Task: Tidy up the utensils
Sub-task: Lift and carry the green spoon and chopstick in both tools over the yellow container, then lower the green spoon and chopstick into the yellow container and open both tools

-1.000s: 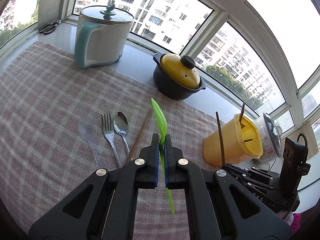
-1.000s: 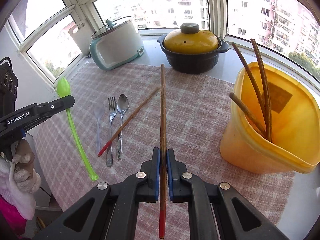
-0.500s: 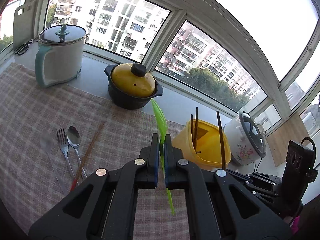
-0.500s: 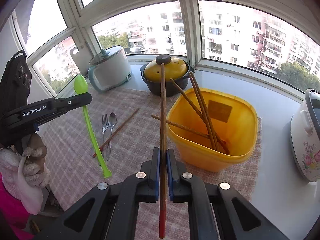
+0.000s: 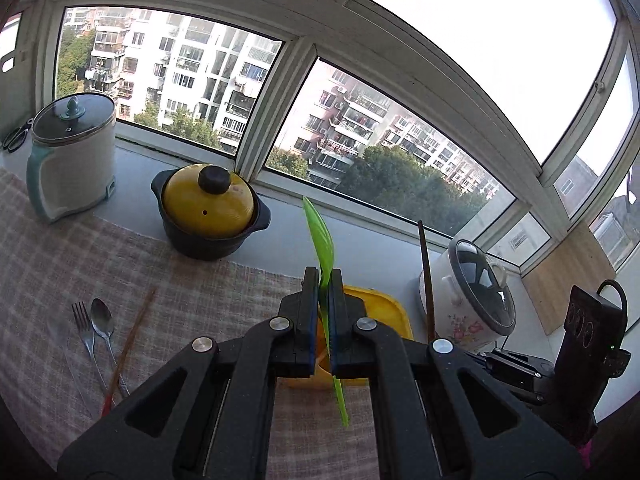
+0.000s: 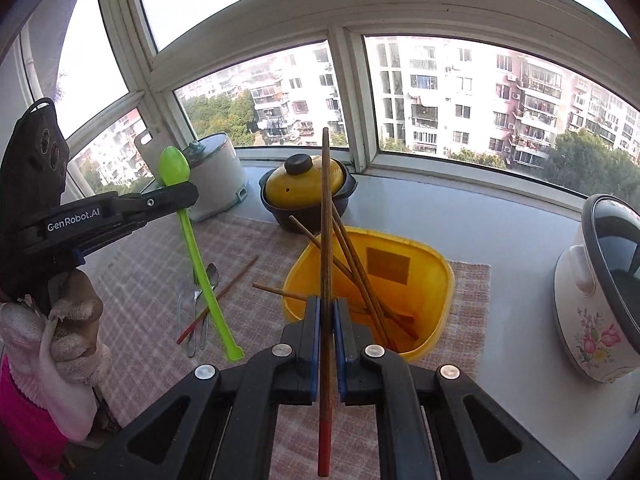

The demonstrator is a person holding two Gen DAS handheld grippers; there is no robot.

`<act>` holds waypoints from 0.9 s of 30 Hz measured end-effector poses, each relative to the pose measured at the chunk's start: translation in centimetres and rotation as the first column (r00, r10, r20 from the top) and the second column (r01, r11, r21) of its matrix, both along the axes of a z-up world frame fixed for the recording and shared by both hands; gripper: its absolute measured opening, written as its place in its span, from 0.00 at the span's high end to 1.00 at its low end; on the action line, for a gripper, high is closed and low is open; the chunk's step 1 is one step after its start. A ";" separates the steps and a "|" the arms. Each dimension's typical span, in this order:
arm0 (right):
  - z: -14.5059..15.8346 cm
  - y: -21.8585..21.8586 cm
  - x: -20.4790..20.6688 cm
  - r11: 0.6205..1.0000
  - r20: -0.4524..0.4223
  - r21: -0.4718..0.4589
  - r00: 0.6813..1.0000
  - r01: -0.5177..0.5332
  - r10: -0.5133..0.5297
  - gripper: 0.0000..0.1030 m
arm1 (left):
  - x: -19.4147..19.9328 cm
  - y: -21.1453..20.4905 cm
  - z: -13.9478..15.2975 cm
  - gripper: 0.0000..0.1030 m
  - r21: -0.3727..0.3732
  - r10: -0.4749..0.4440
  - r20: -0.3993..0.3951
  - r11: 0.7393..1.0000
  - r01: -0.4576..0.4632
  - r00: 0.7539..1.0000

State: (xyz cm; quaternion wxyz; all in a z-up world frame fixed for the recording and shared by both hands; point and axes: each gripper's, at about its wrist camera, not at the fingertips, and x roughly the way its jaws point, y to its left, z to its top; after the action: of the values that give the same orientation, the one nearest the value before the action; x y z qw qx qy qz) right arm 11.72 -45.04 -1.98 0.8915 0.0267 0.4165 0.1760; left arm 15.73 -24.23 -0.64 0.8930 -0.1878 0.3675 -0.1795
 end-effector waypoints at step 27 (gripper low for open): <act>-1.7 -0.2 7.2 0.987 0.112 -0.087 0.986 0.135 -0.125 0.96 | 4.3 -6.1 -2.1 0.99 0.139 0.010 0.040 0.990 -0.016 0.999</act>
State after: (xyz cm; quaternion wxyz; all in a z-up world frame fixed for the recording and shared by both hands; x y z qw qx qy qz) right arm 18.88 -45.25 -3.69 0.9223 0.0021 0.3736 0.0987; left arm 20.08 -30.29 -2.74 0.9121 -0.1239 0.3604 -0.1512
